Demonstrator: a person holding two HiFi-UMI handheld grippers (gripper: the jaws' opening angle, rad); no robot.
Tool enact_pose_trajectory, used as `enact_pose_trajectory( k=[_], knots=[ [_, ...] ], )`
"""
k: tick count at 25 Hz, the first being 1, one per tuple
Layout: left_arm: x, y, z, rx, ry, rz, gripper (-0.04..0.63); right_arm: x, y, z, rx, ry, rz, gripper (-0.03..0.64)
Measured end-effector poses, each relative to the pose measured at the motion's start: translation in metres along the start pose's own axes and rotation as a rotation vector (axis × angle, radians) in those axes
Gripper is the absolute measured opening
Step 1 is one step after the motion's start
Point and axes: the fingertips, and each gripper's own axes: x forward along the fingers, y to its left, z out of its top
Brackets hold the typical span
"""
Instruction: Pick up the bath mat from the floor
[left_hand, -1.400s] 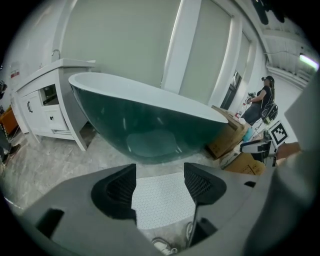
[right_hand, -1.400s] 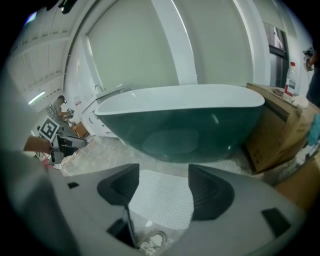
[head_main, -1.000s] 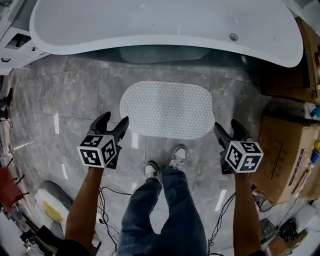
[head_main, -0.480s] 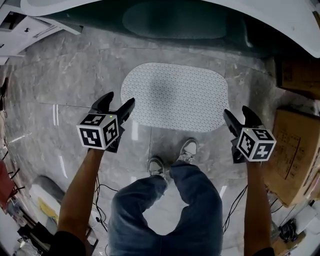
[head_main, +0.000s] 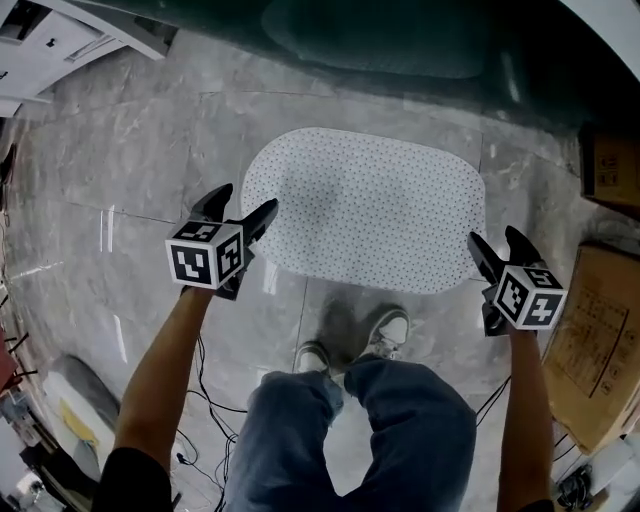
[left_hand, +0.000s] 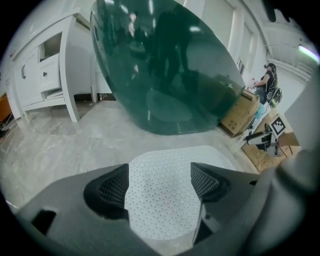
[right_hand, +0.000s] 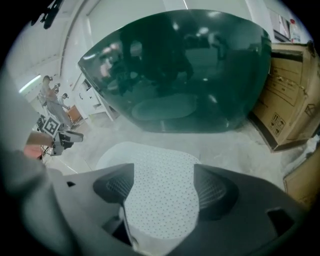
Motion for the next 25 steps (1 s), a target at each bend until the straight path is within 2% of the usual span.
enact_pose_trajectory(
  k=[11, 25],
  knots=[
    [0.089, 0.054, -0.050, 0.034, 0.019, 0.014, 0.439, 0.077, -0.049, -0.039, -0.010, -0.013, -0.026, 0.407],
    [0.141, 0.098, -0.103, 0.032, 0.096, 0.050, 0.475, 0.137, -0.096, -0.092, 0.059, 0.057, -0.057, 0.443]
  ],
)
